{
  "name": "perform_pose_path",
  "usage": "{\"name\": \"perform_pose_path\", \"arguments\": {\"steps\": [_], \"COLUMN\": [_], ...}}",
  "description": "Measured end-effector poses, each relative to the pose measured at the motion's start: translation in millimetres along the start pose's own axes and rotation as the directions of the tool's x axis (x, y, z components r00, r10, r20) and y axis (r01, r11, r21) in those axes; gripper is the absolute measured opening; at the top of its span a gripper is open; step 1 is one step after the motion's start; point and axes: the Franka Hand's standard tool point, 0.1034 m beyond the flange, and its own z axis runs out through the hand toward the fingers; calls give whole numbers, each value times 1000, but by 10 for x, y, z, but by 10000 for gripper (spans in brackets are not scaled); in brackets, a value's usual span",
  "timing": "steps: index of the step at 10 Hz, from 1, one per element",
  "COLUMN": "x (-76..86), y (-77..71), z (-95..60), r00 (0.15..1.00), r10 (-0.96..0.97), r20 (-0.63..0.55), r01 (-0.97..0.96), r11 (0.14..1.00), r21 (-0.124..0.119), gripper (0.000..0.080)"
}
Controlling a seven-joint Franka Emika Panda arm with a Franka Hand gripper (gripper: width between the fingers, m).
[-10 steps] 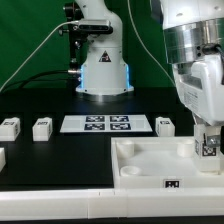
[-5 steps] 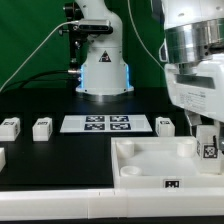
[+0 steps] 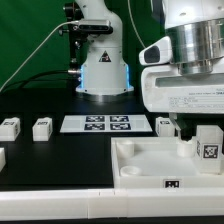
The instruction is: Assemble one leg
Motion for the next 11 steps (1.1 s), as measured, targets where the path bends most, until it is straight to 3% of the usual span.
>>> {"name": "perform_pose_path", "arguments": {"steps": [3, 5, 7, 9, 10, 11], "x": [-20, 17, 21, 27, 28, 28], "y": [19, 52, 56, 61, 61, 61], "z": [46, 47, 46, 45, 45, 45], "r00": [933, 829, 818, 819, 819, 819], "r10": [-360, -559, -575, -574, -574, -574], "r20": [-2, 6, 7, 7, 7, 7], "r01": [360, 559, 575, 574, 574, 574], "r11": [932, 828, 817, 818, 818, 818], "r21": [-38, -44, -43, -43, -43, -43], "gripper": [648, 648, 619, 347, 347, 291]}}
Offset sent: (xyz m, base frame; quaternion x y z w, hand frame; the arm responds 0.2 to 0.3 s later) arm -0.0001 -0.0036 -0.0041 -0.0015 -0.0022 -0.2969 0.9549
